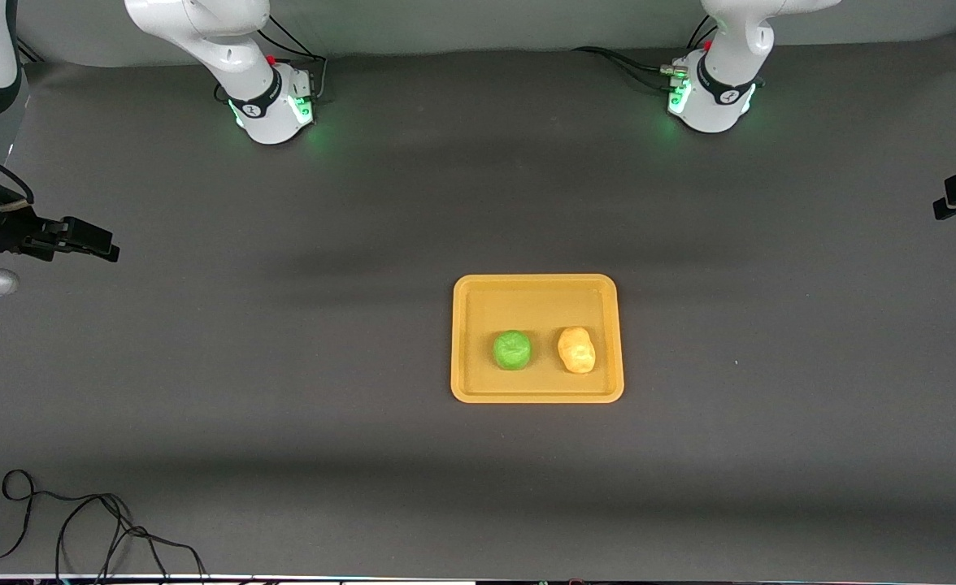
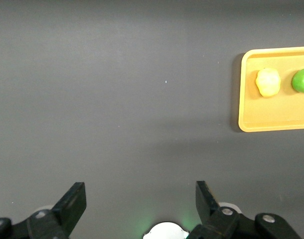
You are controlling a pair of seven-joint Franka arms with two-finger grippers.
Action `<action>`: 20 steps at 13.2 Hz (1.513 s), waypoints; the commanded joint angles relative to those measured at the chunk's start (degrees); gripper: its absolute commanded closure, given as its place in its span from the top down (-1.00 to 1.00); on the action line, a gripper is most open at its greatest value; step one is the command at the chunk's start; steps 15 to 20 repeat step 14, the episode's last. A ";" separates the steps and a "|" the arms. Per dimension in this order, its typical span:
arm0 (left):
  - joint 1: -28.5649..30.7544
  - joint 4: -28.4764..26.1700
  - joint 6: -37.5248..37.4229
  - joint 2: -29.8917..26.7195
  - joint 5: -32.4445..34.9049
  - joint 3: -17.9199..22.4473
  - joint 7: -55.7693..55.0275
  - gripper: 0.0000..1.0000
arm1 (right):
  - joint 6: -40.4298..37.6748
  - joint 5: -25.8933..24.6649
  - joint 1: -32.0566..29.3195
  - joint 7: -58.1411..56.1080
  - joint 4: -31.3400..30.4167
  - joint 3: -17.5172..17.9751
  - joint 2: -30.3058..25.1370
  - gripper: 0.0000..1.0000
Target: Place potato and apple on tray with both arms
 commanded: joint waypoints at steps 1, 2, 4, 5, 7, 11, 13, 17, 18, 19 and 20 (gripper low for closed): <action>-0.80 -0.37 0.62 -0.34 0.37 0.43 -0.78 0.96 | -1.24 0.98 0.40 1.38 1.20 -0.46 0.18 1.00; -0.80 -0.37 0.62 -0.43 0.37 0.43 -0.78 0.96 | -1.23 1.07 0.40 1.46 1.29 -0.38 0.18 1.00; -0.80 -0.37 0.62 -0.43 0.37 0.43 -0.78 0.96 | -1.32 1.50 0.23 1.38 2.43 -0.46 0.79 1.00; -0.80 -0.37 0.62 -0.43 0.37 0.43 -0.78 0.96 | -1.32 1.59 0.05 1.38 2.78 -0.46 1.05 1.00; -0.80 -0.37 0.62 -0.34 0.37 0.43 -0.78 0.96 | -1.32 1.59 0.05 1.38 2.96 -0.46 1.14 1.00; -0.80 -0.37 0.62 -0.43 0.37 0.43 -0.78 0.95 | -1.23 1.59 0.14 1.29 2.96 -0.38 1.05 1.00; -0.80 -0.37 0.62 -0.43 0.28 0.43 -0.78 0.95 | -1.23 1.59 0.22 1.29 2.96 -0.38 1.05 1.00; -0.80 -0.37 0.62 -0.43 0.28 0.43 -0.78 0.95 | -1.23 1.59 0.23 1.29 2.96 -0.38 1.05 1.00; -0.80 -0.37 0.62 -0.43 0.28 0.43 -0.78 0.95 | -1.23 1.59 0.23 1.29 2.96 -0.38 1.05 1.00; -0.80 -0.37 0.62 -0.43 0.28 0.43 -0.78 0.95 | -1.23 1.59 0.23 1.29 2.96 -0.38 1.05 1.00; -0.80 -0.37 0.62 -0.43 0.28 0.43 -0.78 0.95 | -1.23 1.59 0.23 1.29 2.96 -0.38 1.05 1.00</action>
